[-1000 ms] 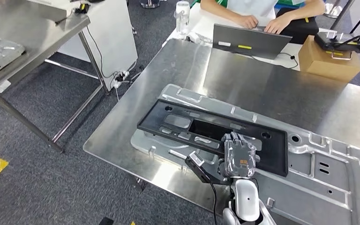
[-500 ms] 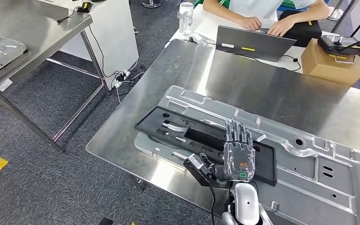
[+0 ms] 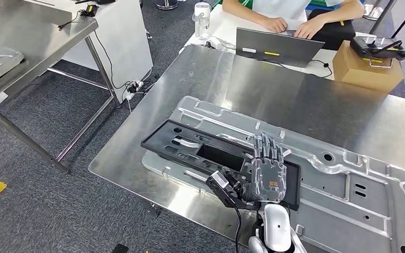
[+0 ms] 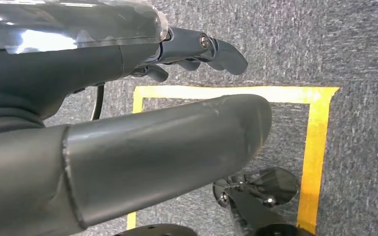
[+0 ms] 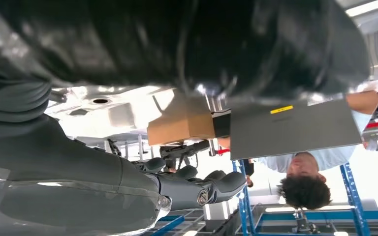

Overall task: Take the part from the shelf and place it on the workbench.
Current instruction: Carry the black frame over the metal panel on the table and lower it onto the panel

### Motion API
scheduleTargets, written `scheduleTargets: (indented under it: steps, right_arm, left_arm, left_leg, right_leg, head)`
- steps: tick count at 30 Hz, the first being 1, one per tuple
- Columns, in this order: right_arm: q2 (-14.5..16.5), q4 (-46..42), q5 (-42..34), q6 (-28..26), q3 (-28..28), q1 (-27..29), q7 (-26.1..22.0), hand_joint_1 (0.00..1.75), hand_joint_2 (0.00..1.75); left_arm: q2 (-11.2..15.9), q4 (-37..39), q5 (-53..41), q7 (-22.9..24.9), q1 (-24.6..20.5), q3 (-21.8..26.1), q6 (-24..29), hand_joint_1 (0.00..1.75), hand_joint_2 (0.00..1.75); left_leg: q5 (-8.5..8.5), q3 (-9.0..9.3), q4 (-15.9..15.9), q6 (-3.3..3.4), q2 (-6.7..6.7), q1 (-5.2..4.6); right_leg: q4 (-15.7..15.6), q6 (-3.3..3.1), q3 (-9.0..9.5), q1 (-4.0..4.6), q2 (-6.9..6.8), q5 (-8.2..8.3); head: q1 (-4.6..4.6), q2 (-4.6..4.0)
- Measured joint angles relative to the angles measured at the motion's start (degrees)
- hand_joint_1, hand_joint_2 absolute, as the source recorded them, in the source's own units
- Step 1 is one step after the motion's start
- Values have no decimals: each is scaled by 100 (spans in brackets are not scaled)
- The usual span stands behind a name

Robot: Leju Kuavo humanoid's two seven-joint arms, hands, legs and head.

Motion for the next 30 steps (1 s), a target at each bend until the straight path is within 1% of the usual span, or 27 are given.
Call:
scheduleTargets:
  steps: [2,3,4,5,6,8,9,10,11,12,13,14,15,16,17,19,20,21,22,23,24,25,26,27,28,29,30]
  right_arm:
    - [3,0,-14,-3,0,9,-5,0,0]
    - [3,0,-20,-4,0,13,-7,0,0]
    - [2,0,-24,-5,0,17,-8,0,0]
    - [2,0,-28,-5,0,19,-8,0,0]
    - [1,0,-31,-7,0,22,-8,0,0]
    - [1,2,-39,-11,0,38,-8,0,0]
    - [0,4,-42,-13,0,52,-8,0,0]
    - [-1,5,-44,-15,0,67,-8,0,0]
    - [-1,7,-45,-17,0,78,-8,0,0]
    - [-1,7,-45,-21,0,85,-8,0,0]
    - [-1,6,-46,-25,0,87,-8,0,0]
    - [0,3,-46,-30,0,88,-8,0,0]
    - [0,-1,-47,-39,0,92,-10,0,0]
    - [1,-4,-48,-47,0,97,-12,0,0]
    - [1,-8,-49,-57,0,108,-14,0,0]
    - [3,-13,-49,-84,0,145,-18,0,0]
    - [8,-18,-48,-102,0,169,-19,0,0]
    - [13,-28,-46,-120,0,192,-21,0,0]
    - [17,-39,-45,-134,0,216,-22,0,0]
    - [20,-49,-38,-145,0,245,-22,0,0]
    - [21,-58,-28,-152,0,282,-22,0,0]
    - [21,-67,-15,-158,0,327,-21,0,0]
    - [21,-79,3,-165,0,374,-19,0,0]
    - [21,-96,22,-178,0,419,-13,0,0]
    - [21,-118,41,-199,0,463,0,0,0]
    - [21,-147,58,-232,0,510,17,0,0]
    - [22,-180,70,-277,0,559,39,0,0]
  left_arm:
    - [1,1,0,-7,-1,2,-5,0,0]
    - [-2,2,0,-9,1,3,-6,0,0]
    - [-5,2,0,-10,0,5,-8,0,0]
    - [-9,2,0,-14,-3,7,-9,0,0]
    - [-12,2,0,-18,-9,9,-13,0,0]
    - [-12,2,0,-23,-16,11,-19,0,0]
    - [-12,2,0,-23,-15,14,-21,0,0]
    - [-12,2,0,-23,-14,18,-21,0,0]
    - [-13,2,0,-23,-13,23,-21,0,0]
    - [-15,2,0,-22,-13,28,-21,0,0]
    - [-17,2,0,-19,-15,31,-21,0,0]
    - [-23,2,0,-14,-17,34,-21,0,0]
    - [-28,2,0,-8,-18,36,-20,0,0]
    - [-31,2,0,-2,-20,38,-20,0,0]
    - [-34,2,1,4,-21,40,-19,0,0]
    - [-36,2,10,11,-17,44,-16,0,0]
    - [-37,2,14,15,-13,49,-12,0,0]
    - [-37,2,18,19,-9,56,-9,0,0]
    - [-36,2,18,22,-9,65,-5,0,0]
    - [-36,2,19,26,-9,76,-3,0,0]
    - [-36,2,23,27,-9,89,-2,0,0]
    - [-36,2,28,27,-10,102,-1,0,0]
    - [-36,2,33,28,-10,115,0,0,0]
    - [-36,2,39,30,-10,126,2,0,0]
    - [-36,2,44,32,-13,134,5,0,0]
    - [-36,1,51,34,-20,139,9,0,0]
    - [-36,1,61,35,-28,141,13,0,0]
  left_leg:
    - [43,6,-65,52,-7,-23]
    - [74,-6,-80,90,-1,-15]
    - [112,-22,-103,133,7,-6]
    - [155,-49,-126,181,17,6]
    - [198,-90,-145,218,29,16]
    - [276,-200,-146,252,41,7]
    - [316,-260,-144,251,46,4]
    - [359,-320,-141,247,50,1]
    - [401,-375,-138,239,52,1]
    - [440,-424,-135,227,52,1]
    - [482,-464,-131,209,50,1]
    - [525,-495,-131,182,46,-1]
    - [568,-507,-138,149,44,-1]
    - [612,-512,-146,111,43,1]
    - [658,-511,-163,71,42,5]
    - [710,-523,-181,-4,37,12]
    - [612,-561,-120,-32,34,16]
    - [399,-626,47,-56,30,19]
    - [91,-712,336,-70,28,30]
    - [-228,-803,710,-89,29,29]
    - [-455,-868,1089,-106,29,30]
    - [-543,-876,1369,-118,29,30]
    - [-502,-803,1481,-124,30,30]
    - [-373,-629,1382,-119,30,30]
    - [-242,-356,1091,-104,30,30]
    - [-212,-31,672,-80,28,27]
    - [-235,263,266,-50,24,15]
  right_leg:
    - [4,66,-19,7,2,30]
    - [5,100,-25,-1,3,32]
    - [41,133,-44,-8,4,-20]
    - [161,163,-94,-16,4,-157]
    - [396,190,-182,-27,4,-374]
    - [1084,236,-408,-44,1,-867]
    - [1366,252,-472,-51,0,-1012]
    - [1483,261,-450,-56,0,-1038]
    - [1387,260,-318,-57,-1,-951]
    - [1117,249,-97,-57,-2,-803]
    - [695,226,205,-54,-2,-663]
    - [283,200,479,-37,-2,-586]
    - [-13,170,665,-15,0,-536]
    - [-204,141,766,8,2,-527]
    - [-238,115,763,32,5,-511]
    - [-267,39,699,27,-9,-406]
    - [-284,-14,652,14,-19,-336]
    - [-306,-60,589,-1,-32,-261]
    - [-309,-94,512,-7,-45,-191]
    - [-302,-118,422,-3,-47,-127]
    - [-285,-123,330,3,-55,-69]
    - [-261,-122,235,8,-64,-15]
    - [-231,-115,139,11,-71,35]
    - [-195,-104,45,13,-75,79]
    - [-153,-88,-41,13,-76,118]
    - [-108,-68,-115,15,-77,151]
    - [-64,-43,-169,20,-78,179]
  head:
    - [3,-1]
    - [3,-1]
    - [4,-1]
    - [5,-1]
    - [7,0]
    - [9,-1]
    - [9,-1]
    - [9,-1]
    - [9,0]
    - [9,-1]
    - [9,-1]
    - [7,-1]
    - [7,-1]
    - [7,-1]
    - [7,-1]
    - [10,0]
    - [7,0]
    - [4,0]
    - [1,0]
    - [-3,0]
    - [-3,0]
    - [-3,0]
    - [-2,0]
    - [-2,0]
    - [-3,0]
    - [-3,0]
    - [-2,0]
